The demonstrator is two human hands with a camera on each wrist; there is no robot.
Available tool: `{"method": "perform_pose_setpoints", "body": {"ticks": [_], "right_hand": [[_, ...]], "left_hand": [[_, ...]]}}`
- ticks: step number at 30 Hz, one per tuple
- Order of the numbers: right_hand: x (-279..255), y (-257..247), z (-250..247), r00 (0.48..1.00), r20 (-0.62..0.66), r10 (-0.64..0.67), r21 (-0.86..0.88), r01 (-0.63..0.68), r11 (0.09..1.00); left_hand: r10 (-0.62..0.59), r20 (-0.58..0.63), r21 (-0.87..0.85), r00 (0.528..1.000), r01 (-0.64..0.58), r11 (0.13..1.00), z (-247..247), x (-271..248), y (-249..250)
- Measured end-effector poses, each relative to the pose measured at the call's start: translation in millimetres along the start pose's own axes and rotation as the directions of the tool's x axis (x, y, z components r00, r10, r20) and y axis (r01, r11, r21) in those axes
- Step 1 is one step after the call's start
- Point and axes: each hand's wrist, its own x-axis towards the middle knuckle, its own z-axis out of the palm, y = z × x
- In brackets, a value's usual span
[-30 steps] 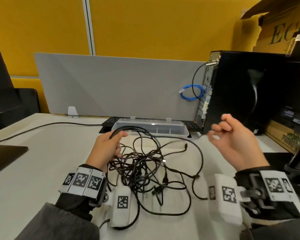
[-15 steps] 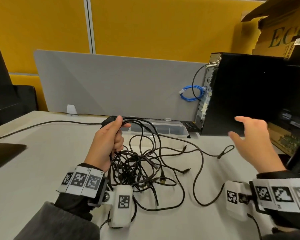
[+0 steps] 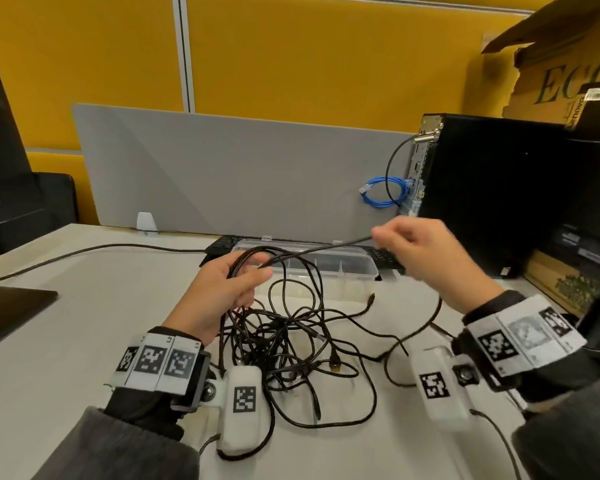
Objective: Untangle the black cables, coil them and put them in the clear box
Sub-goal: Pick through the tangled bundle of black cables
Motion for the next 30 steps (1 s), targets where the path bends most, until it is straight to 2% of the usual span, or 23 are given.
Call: {"method": "perform_pose_setpoints", "body": {"ticks": [2,4,7,9,10,11,12,13,14,15,16,17,18,19,20,21,24,26,28,30], "right_hand": [[3,6,-15,0.981,-0.196,-0.010,0.059,0.022,0.998],[7,15,-35,0.925,-0.379,0.000,0.115,0.047,0.992],[7,35,-61,0.799,-0.600,0.046,0.202,0.096,0.975],[4,48,-69,0.699,-0.705,0.122,0.228,0.061,0.972],[3,54,-70,0.670,-0.729,0.141,0.217,0.030,0.976],[3,58,-70,0.677,-0.724,0.131,0.156,-0.024,0.987],[2,62,-66,0.721,-0.685,0.105,0.019,-0.126,0.992],[2,64,-59,0.780,-0.621,0.072,-0.189,-0.239,0.952],[0,61,-50,0.835,-0.550,0.023,-0.416,-0.298,0.859],[-3,51,-35,0.890,-0.454,-0.027,-0.591,-0.279,0.757],[-5,38,-17,0.950,-0.309,-0.043,-0.698,-0.196,0.688],[-9,22,1,0.992,-0.127,-0.023,-0.732,-0.078,0.677],[-14,7,19,0.998,0.063,0.022,-0.688,0.028,0.725],[-19,-7,35,0.972,0.223,0.070,-0.580,0.074,0.811],[-25,-18,49,0.939,0.325,0.109,-0.451,0.053,0.891],[-28,-25,59,0.927,0.358,0.111,-0.358,0.026,0.934],[-28,-34,73,0.921,0.383,0.064,-0.296,0.057,0.953],[-21,-33,71,0.902,0.424,0.082,-0.073,-0.056,0.996],[-12,-39,59,0.909,0.407,0.090,0.178,-0.176,0.968],[-5,-47,46,0.940,0.338,0.057,0.328,-0.174,0.928]], "left_hand": [[0.022,-0.012,0.180,1.000,-0.019,0.983,-4,1,-4],[0.029,-0.023,0.290,0.999,-0.021,0.957,-7,2,-7],[-0.004,0.010,0.253,1.000,0.002,0.967,-7,2,-6],[-0.010,0.049,0.240,0.999,-0.002,0.971,-4,1,-6],[-0.007,0.044,0.238,0.999,-0.004,0.971,-3,1,-7],[0.000,0.029,0.239,1.000,-0.007,0.971,-2,1,-8],[0.013,0.013,0.239,1.000,-0.016,0.971,-2,2,-9],[0.028,0.002,0.239,1.000,-0.028,0.971,-2,2,-11],[0.044,0.000,0.246,0.999,-0.043,0.968,-1,2,-11],[0.061,0.004,0.256,0.998,-0.060,0.965,1,2,-10],[0.079,0.011,0.262,0.997,-0.079,0.962,3,2,-9],[0.094,0.017,0.257,0.995,-0.095,0.962,5,1,-8],[0.105,0.020,0.246,0.994,-0.107,0.963,6,1,-7],[0.116,0.021,0.233,0.993,-0.117,0.965,7,0,-6],[0.124,0.021,0.224,0.992,-0.126,0.966,8,-1,-6],[0.134,0.020,0.220,0.991,-0.135,0.966,8,-1,-5],[0.160,0.036,0.230,0.986,-0.164,0.959,11,-2,-6],[0.161,0.041,0.215,0.986,-0.166,0.962,14,-2,-5],[0.160,0.045,0.220,0.986,-0.167,0.961,15,-3,-3],[0.110,0.131,0.306,0.985,-0.145,0.941,13,-4,-3]]}}
